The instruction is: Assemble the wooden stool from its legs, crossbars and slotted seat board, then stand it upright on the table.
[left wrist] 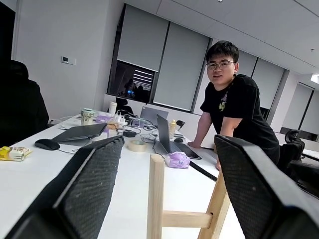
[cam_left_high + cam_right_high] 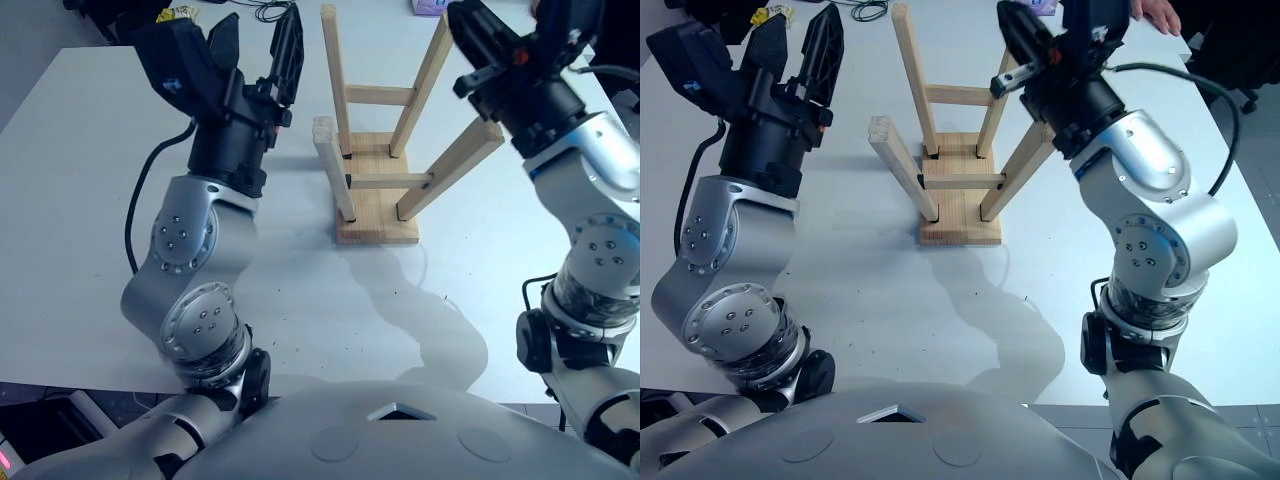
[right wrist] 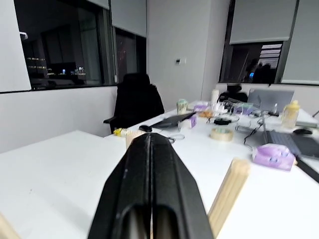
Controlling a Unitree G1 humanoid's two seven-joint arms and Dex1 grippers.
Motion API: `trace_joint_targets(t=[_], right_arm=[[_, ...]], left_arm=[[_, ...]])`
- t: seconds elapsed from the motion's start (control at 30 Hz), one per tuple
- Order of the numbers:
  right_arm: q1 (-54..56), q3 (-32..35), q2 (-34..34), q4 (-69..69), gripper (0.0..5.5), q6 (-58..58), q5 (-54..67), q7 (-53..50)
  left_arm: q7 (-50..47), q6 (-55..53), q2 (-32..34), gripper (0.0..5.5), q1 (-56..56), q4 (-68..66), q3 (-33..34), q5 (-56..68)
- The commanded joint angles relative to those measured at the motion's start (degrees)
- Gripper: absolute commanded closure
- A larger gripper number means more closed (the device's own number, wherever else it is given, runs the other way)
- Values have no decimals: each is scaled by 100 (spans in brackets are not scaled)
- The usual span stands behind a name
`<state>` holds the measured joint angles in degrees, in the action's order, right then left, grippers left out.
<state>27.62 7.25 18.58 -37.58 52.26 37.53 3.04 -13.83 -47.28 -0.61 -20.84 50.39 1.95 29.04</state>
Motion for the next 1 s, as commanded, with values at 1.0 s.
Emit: trace_joint_targets(t=[1.0], right_arm=[[305,279,-613,49,550,-304,381,-432]], left_arm=[[754,844,-315,466,-760,-1533,-642,-830]])
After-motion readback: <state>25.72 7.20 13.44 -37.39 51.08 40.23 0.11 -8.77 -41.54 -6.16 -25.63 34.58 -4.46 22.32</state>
